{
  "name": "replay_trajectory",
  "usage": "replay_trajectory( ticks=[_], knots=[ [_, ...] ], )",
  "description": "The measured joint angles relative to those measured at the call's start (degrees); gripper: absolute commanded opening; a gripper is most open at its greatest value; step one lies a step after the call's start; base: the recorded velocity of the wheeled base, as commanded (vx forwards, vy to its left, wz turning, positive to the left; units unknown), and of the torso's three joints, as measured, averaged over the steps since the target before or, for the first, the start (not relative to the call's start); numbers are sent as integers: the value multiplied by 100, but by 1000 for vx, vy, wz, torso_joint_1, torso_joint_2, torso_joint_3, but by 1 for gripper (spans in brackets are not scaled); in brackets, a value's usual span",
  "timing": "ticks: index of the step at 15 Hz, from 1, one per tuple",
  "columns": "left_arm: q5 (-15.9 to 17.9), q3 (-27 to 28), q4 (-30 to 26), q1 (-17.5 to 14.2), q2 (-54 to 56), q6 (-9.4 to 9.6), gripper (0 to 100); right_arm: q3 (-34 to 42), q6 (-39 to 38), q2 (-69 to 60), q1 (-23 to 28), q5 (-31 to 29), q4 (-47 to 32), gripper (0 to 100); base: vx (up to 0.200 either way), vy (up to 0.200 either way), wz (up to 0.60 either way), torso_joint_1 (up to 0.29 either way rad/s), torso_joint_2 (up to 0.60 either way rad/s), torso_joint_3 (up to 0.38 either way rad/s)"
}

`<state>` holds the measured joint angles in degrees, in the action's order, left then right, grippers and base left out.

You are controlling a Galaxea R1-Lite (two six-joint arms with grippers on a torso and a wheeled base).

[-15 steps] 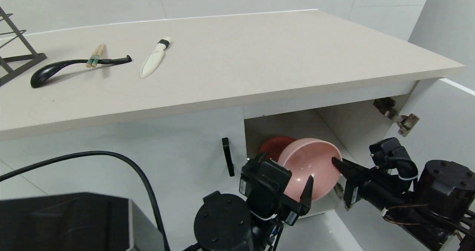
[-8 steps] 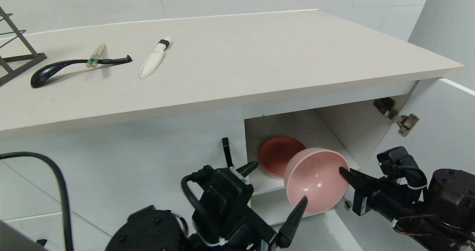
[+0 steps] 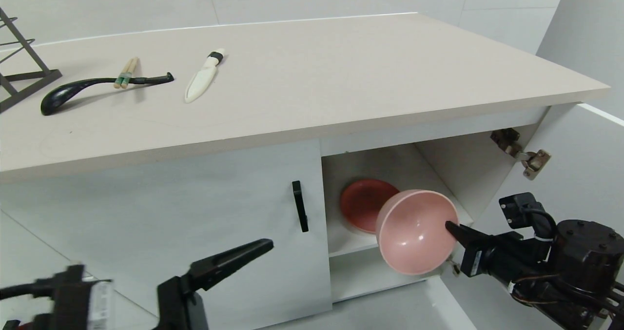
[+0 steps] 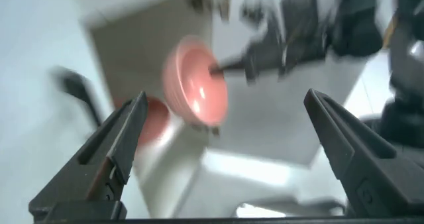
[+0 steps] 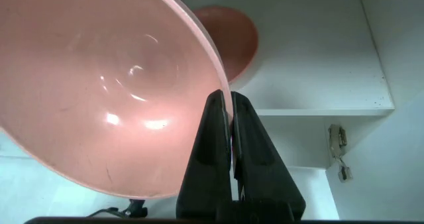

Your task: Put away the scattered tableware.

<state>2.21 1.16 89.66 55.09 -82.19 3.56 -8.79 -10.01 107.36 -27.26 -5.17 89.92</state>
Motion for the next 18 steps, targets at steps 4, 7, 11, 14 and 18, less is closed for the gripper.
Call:
replay_trajectory(
  ticks=[4, 7, 11, 14, 18],
  knots=[
    [224, -102, -1092, -625, 1460, 350, 100, -184, -15, 261, 61, 405, 2, 0, 0, 0, 0, 0, 0, 0],
    [822, -116, -2397, -1701, 2610, 580, 100, -521, 7, 391, 199, 834, 7, 0, 0, 0, 0, 0, 0, 0],
    [1224, -106, -4234, -3307, 4118, 607, 100, -898, 22, 859, 489, 1025, 2, 0, 0, 0, 0, 0, 0, 0],
    [1295, -111, -5520, -4151, 5275, 590, 100, -1353, 27, 1080, 573, 1083, -176, 0, 0, 0, 0, 0, 0, 0],
    [1301, -116, -6451, -4846, 6276, 306, 100, -2122, 38, 1150, 584, 1086, -1035, 0, 0, 0, 0, 0, 0, 0]
  ],
)
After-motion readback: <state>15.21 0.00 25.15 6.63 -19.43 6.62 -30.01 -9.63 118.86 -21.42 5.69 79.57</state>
